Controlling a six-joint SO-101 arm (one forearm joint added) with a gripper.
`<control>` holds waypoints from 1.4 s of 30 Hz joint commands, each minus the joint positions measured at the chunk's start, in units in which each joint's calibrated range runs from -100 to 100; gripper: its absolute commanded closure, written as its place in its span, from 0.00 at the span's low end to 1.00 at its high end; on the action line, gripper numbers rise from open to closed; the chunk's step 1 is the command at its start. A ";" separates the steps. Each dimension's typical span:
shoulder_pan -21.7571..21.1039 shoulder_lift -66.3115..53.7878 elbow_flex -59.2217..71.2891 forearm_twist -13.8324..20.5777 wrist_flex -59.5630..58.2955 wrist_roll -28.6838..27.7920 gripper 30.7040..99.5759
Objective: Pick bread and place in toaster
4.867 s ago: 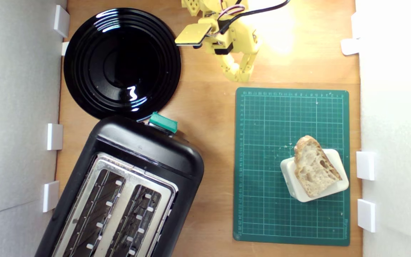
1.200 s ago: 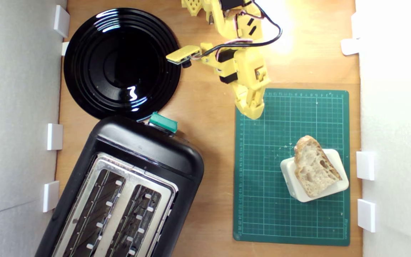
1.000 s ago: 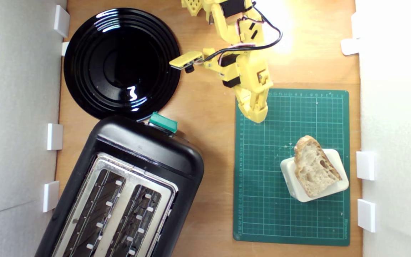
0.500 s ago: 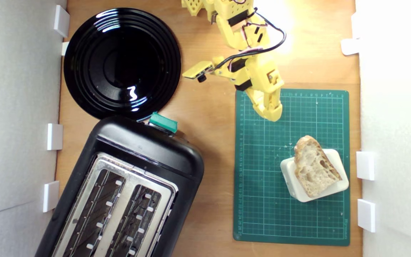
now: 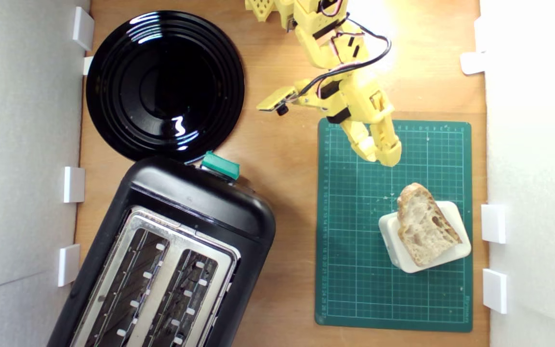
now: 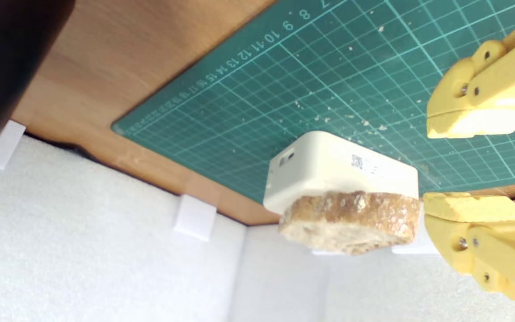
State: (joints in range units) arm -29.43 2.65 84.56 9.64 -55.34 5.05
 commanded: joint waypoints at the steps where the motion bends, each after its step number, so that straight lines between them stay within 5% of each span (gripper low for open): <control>1: -0.71 0.35 -2.17 -0.21 -3.71 0.53 0.36; 32: -1.51 6.67 -10.34 -0.48 -7.80 0.06 0.28; 42: -2.72 12.08 -15.88 -0.66 -7.80 0.06 0.13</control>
State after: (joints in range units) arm -31.44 14.83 71.89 9.46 -61.36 5.15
